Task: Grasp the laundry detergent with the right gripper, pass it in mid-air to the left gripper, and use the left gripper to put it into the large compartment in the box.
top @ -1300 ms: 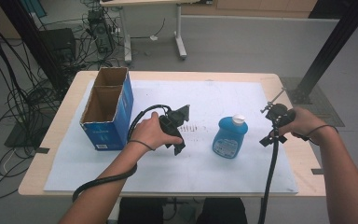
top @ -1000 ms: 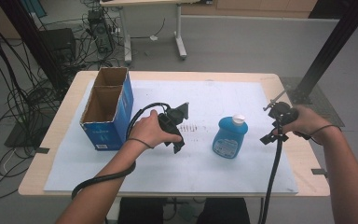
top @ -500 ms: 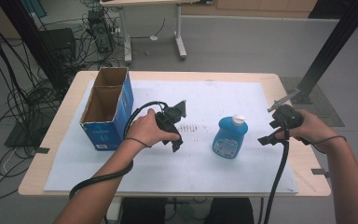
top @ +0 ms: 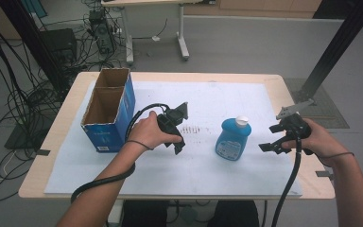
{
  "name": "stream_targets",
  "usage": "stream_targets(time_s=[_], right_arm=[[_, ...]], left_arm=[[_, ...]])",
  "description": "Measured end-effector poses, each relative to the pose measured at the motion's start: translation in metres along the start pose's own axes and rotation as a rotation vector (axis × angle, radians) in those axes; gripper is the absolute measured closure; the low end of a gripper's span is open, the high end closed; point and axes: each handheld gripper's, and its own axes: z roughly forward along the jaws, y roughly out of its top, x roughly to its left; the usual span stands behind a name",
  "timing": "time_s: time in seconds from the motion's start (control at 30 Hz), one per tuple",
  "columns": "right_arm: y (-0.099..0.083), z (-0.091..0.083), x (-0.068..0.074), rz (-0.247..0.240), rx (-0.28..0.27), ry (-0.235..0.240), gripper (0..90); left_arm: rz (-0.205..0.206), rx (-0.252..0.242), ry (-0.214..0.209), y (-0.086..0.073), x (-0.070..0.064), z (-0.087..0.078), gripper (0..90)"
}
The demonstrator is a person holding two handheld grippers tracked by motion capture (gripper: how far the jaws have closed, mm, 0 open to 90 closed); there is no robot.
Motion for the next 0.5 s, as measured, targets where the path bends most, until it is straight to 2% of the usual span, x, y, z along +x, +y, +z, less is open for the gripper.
stream_targets(time_s=[0.17, 0.3, 0.5], right_arm=[[-0.015, 0.005, -0.001, -0.012, -0.045, 0.022, 6.8], [-0.028, 0.011, -0.003, -0.003, -0.087, 0.046, 6.6], [-0.041, 0.017, -0.003, -0.007, -0.121, 0.062, 5.6]], left_arm=[[-0.004, 0.0, -0.001, 0.0, 0.001, 0.001, 9.5], [-0.005, 0.006, 0.002, 0.0, 0.001, 0.002, 9.3], [-0.007, 0.005, 0.001, -0.001, 0.002, 0.004, 9.3]])
